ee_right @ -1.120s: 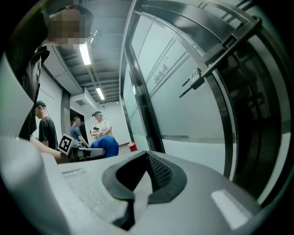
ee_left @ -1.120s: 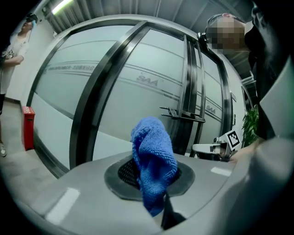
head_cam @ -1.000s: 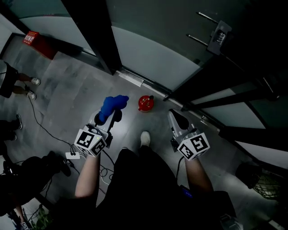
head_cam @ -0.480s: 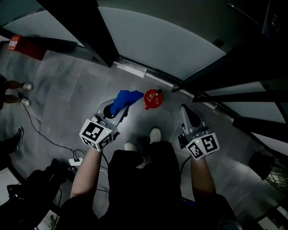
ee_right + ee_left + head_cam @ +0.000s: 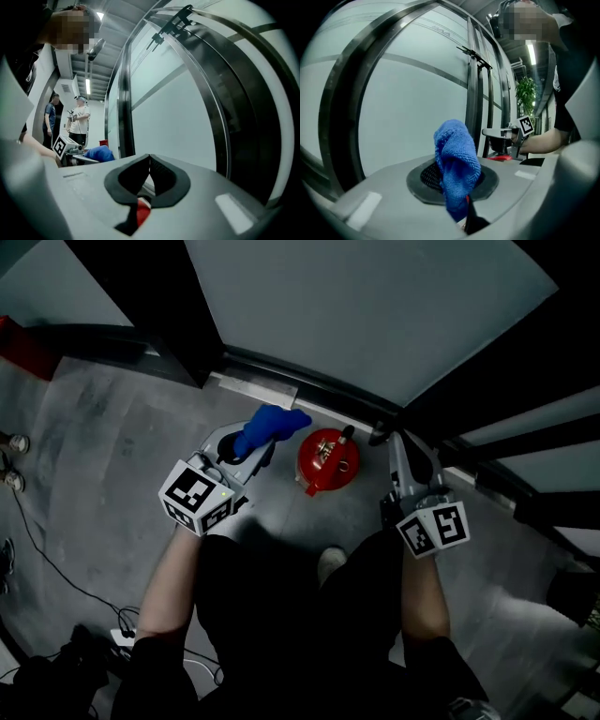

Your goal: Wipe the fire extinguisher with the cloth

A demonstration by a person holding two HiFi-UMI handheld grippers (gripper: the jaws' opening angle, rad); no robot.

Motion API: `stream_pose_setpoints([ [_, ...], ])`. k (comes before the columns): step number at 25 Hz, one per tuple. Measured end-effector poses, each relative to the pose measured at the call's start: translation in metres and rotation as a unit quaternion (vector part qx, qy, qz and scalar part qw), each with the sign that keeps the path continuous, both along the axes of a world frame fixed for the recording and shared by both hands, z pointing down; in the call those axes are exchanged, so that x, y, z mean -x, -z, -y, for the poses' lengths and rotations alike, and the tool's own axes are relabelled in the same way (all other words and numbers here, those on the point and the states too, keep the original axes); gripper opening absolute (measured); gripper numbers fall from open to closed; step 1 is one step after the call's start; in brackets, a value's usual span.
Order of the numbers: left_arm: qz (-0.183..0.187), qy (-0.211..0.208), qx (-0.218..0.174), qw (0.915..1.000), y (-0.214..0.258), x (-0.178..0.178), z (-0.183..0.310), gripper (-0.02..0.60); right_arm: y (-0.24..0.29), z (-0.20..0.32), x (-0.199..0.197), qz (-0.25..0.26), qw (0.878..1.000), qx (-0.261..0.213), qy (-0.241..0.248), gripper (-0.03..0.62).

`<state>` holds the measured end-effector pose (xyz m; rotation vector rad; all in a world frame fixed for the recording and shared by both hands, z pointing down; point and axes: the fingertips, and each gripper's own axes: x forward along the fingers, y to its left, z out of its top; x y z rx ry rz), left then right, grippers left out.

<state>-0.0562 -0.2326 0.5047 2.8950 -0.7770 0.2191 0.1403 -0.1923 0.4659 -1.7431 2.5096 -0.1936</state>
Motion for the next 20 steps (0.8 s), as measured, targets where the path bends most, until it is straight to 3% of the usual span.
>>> stream_pose_setpoints([
  [2, 0.029, -0.022, -0.015, 0.9992, -0.02, -0.015, 0.013, 0.052, -0.021, -0.003, -0.004, -0.009, 1.0, -0.004, -0.01, 0.003],
  [4, 0.081, -0.05, -0.036, 0.9949, -0.037, -0.034, 0.024, 0.052, -0.039, -0.009, -0.008, -0.012, 1.0, 0.007, -0.018, 0.003],
  [8, 0.15, -0.141, -0.043, 0.9776, -0.059, -0.075, 0.03, 0.052, -0.045, -0.016, -0.01, 0.003, 0.999, 0.031, -0.015, 0.003],
  [11, 0.211, -0.201, -0.05, 0.9552, -0.082, -0.093, 0.028, 0.052, -0.045, -0.017, -0.015, 0.004, 0.999, 0.035, -0.021, 0.003],
  [14, 0.268, -0.23, -0.075, 0.9325, -0.103, -0.096, 0.027, 0.051, -0.039, -0.018, -0.014, 0.013, 0.999, 0.026, -0.022, 0.003],
  [20, 0.337, -0.287, -0.187, 0.8771, -0.107, -0.094, 0.005, 0.043, -0.036, -0.022, 0.002, -0.042, 0.999, 0.021, -0.005, 0.003],
])
